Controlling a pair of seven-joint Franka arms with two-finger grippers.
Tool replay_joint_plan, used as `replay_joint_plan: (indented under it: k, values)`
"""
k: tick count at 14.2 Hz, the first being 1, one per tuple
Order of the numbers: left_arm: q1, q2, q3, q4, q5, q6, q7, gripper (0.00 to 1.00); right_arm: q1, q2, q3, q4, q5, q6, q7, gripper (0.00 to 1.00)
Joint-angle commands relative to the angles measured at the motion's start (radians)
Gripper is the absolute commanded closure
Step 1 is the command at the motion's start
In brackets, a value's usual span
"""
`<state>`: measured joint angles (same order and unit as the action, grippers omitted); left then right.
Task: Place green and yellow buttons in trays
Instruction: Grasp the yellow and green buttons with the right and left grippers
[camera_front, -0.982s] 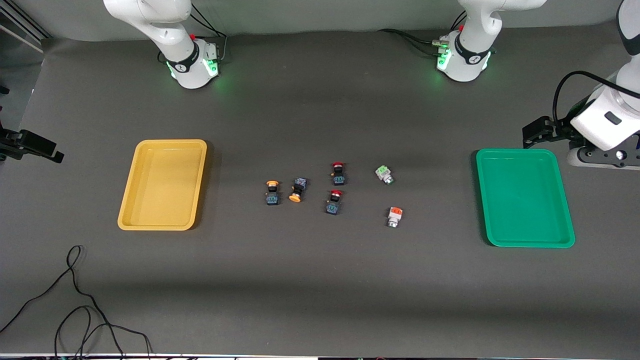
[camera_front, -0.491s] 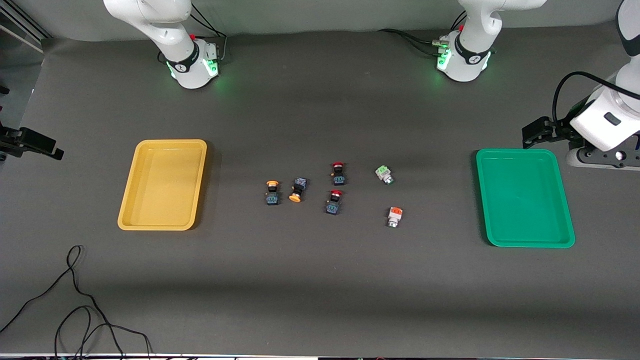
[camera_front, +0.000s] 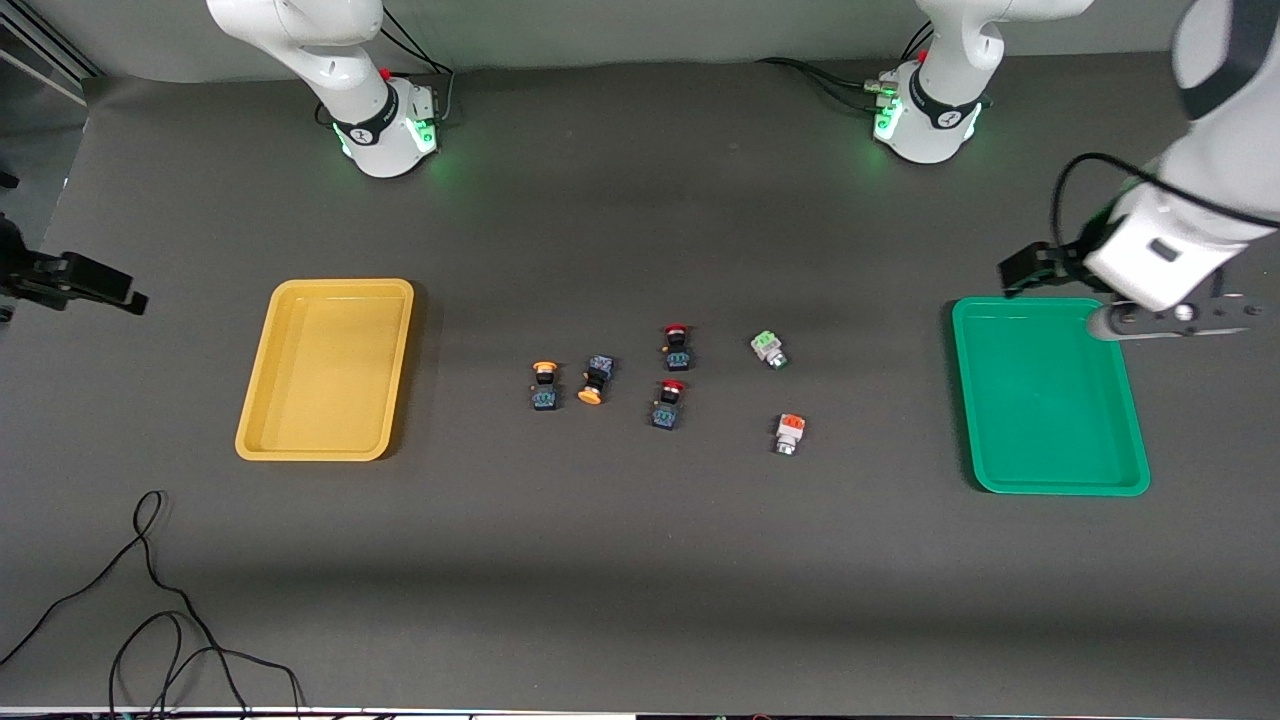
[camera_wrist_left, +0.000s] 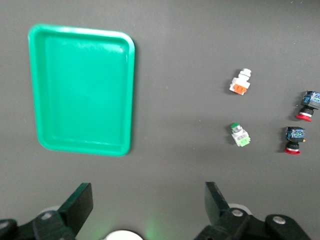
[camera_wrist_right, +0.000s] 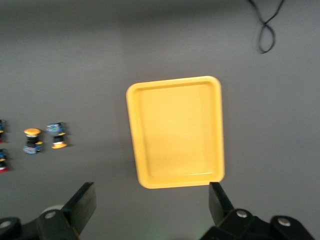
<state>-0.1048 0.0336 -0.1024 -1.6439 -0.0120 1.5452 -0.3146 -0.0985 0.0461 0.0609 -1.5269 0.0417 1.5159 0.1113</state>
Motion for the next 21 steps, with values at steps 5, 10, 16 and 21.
replay_joint_plan:
  k: [5,10,16,21]
  values:
    - [-0.021,-0.09,-0.238,-0.215,-0.08,0.219,-0.567,0.0,-0.049,0.02,0.374,-0.126,0.001,0.222,0.456,0.0]
    - [-0.134,-0.086,-0.295,-0.287,-0.068,0.308,-0.801,0.0,-0.024,0.106,0.461,-0.318,-0.002,0.521,0.539,0.0]
    - [-0.135,-0.038,-0.293,-0.519,-0.022,0.619,-0.799,0.0,0.069,0.328,0.461,-0.363,-0.132,0.653,0.565,0.0]
    - [-0.124,0.208,-0.286,-0.567,0.107,0.895,-0.825,0.0,0.128,0.509,0.459,-0.371,-0.287,0.783,0.735,0.0]
